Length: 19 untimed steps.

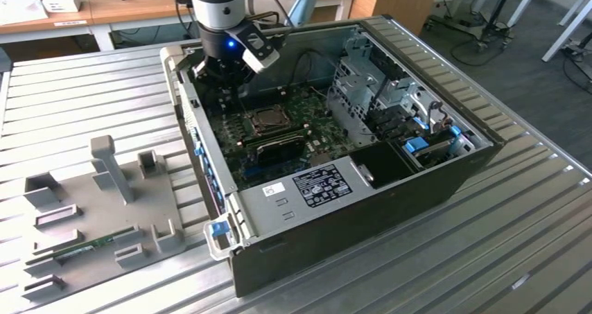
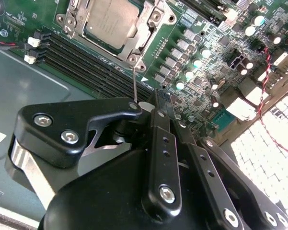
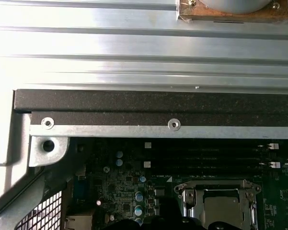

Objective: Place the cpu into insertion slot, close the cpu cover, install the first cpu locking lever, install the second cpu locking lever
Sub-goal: 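Install the first cpu locking lever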

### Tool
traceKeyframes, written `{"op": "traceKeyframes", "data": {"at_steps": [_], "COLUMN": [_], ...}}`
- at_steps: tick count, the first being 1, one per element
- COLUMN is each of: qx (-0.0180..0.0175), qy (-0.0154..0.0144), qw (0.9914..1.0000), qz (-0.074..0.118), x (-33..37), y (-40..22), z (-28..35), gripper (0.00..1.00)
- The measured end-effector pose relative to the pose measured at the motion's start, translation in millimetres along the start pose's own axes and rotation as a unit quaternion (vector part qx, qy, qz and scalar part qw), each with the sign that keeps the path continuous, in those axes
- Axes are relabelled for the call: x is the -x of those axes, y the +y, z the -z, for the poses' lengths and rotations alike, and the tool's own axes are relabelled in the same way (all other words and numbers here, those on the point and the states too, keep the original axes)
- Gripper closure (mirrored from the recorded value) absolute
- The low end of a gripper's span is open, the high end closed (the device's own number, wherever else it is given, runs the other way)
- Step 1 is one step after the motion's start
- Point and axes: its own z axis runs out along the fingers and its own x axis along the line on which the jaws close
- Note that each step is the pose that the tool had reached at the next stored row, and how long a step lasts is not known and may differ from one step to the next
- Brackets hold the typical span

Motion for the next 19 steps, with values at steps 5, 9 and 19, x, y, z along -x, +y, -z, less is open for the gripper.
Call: {"op": "traceKeyframes", "data": {"at_steps": [5,9,19], "qx": [0.0000,-0.0001,0.0156], "qy": [0.0019,0.0202,0.0213], "qw": [1.00000,0.99979,0.99964], "qz": [0.000,-0.002,-0.003], "x": [0.1,0.5,0.6], "y": [0.1,0.0,0.1], "z": [0.0,-0.2,0.4], "gripper": [0.89,0.89,0.89]}}
